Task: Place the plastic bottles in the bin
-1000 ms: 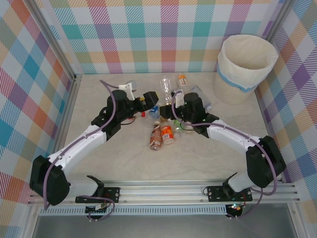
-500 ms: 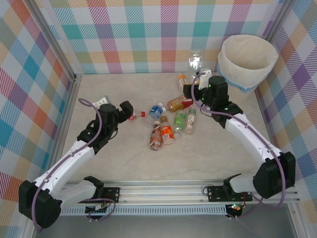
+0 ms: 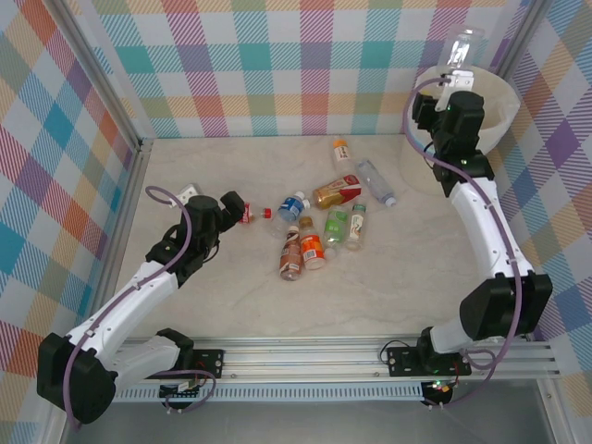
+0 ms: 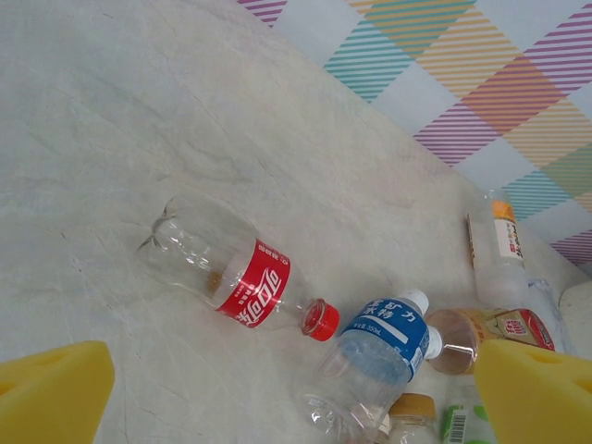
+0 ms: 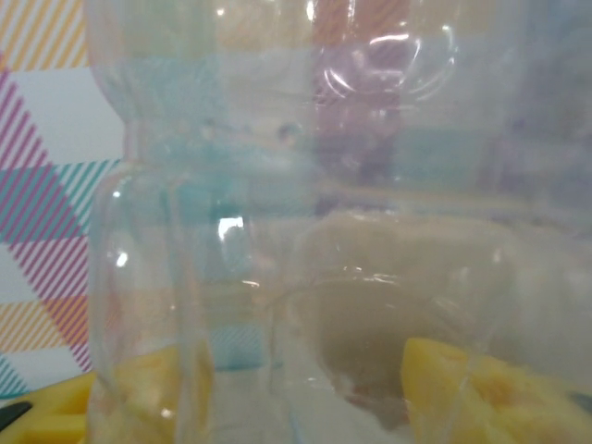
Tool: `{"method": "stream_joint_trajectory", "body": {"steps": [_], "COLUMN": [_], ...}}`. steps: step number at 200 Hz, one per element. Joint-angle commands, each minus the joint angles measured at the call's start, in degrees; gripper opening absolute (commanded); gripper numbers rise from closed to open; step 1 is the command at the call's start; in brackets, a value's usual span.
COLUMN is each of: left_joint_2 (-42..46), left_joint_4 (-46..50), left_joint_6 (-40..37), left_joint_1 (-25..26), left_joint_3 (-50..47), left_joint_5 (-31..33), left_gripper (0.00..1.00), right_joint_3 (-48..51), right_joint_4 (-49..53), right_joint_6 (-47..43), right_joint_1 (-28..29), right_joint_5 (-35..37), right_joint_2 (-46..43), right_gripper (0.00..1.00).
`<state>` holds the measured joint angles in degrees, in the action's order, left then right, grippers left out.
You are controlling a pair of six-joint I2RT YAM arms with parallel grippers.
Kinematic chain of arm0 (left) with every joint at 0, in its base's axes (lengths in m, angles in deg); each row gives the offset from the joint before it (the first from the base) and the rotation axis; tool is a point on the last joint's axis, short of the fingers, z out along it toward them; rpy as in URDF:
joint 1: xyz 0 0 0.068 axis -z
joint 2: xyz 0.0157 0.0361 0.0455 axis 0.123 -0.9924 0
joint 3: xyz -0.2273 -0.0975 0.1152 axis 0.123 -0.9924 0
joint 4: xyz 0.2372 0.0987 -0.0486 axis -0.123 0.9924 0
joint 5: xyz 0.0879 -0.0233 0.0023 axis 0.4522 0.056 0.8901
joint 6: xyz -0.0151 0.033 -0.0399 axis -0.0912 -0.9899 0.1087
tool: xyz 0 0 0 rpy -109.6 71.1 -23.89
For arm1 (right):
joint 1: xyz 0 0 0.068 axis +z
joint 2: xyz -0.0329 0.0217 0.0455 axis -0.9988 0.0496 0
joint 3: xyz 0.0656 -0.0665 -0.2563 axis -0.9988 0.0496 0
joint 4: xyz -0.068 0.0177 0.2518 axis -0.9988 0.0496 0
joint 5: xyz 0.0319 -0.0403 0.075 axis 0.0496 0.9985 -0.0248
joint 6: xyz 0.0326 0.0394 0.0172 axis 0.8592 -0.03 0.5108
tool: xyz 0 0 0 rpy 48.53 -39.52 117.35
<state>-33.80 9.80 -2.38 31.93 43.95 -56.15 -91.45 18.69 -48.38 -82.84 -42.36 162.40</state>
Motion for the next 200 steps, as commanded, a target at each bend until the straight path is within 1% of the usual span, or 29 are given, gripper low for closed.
{"method": "stream_joint_trajectory", "body": {"steps": [1, 20, 36, 56, 65, 81, 89, 105, 124, 141, 176, 200], "left_joint_2": [0.08, 0.32, 0.77, 1.60, 2.03, 2.55, 2.61, 2.33, 1.55, 0.48, -2.69, -4.92], "left_joint_4": [-0.02, 0.44, 1.23, 2.63, 3.27, 3.37, 3.36, 3.35, 2.95, 2.33, 1.95, 2.81], "left_joint_6": [0.91, 1.12, 1.26, 0.90, 0.80, 0.92, 1.09, 1.75, 2.32, 2.64, 3.34, 4.51], "left_joint_1": [-0.87, -0.96, -1.03, -1.13, -1.21, -1.52, -1.57, -1.74, -1.84, -1.92, -2.19, -2.45], "left_joint_3": [-0.65, -1.07, -1.14, -1.12, -1.18, -1.39, -1.43, -1.64, -1.72, -1.49, -0.47, 0.92], "left_joint_5": [-0.20, -0.27, -0.37, -0.08, 0.26, 0.34, 0.29, -0.12, -0.71, -1.41, -2.43, -2.75], "left_gripper": [1.00, 1.00, 1.00, 1.00, 1.00, 1.00, 1.00, 1.00, 1.00, 1.00, 1.00, 1.00], "right_joint_3": [-6.40, -10.98, -14.26, -20.73, -23.78, -28.67, -30.26, -30.95, -28.37, -23.55, -7.58, 4.30], "right_joint_4": [-2.61, -1.51, -1.62, 1.89, 3.92, 8.21, 9.95, 11.02, 10.38, 8.11, -0.66, -6.02], "right_joint_6": [0.88, 1.70, -0.27, -1.79, -1.65, -0.95, -0.45, 0.57, 1.47, 2.16, 4.38, 7.80], "right_joint_1": [-2.47, -3.91, -4.15, -4.34, -4.42, -4.47, -4.47, -4.48, -4.48, -4.49, -4.45, -4.47], "right_joint_5": [3.78, 4.65, 5.59, 7.52, 8.05, 7.27, 6.15, 5.05, 3.50, 0.53, -8.06, -11.96], "right_joint_2": [4.17, 9.07, 13.33, 19.06, 21.40, 24.07, 24.64, 24.07, 21.58, 17.32, 5.83, -2.46], "right_gripper": [0.58, 0.59, 0.60, 0.64, 0.69, 0.84, 0.90, 0.95, 0.97, 0.99, 1.00, 1.00]}}
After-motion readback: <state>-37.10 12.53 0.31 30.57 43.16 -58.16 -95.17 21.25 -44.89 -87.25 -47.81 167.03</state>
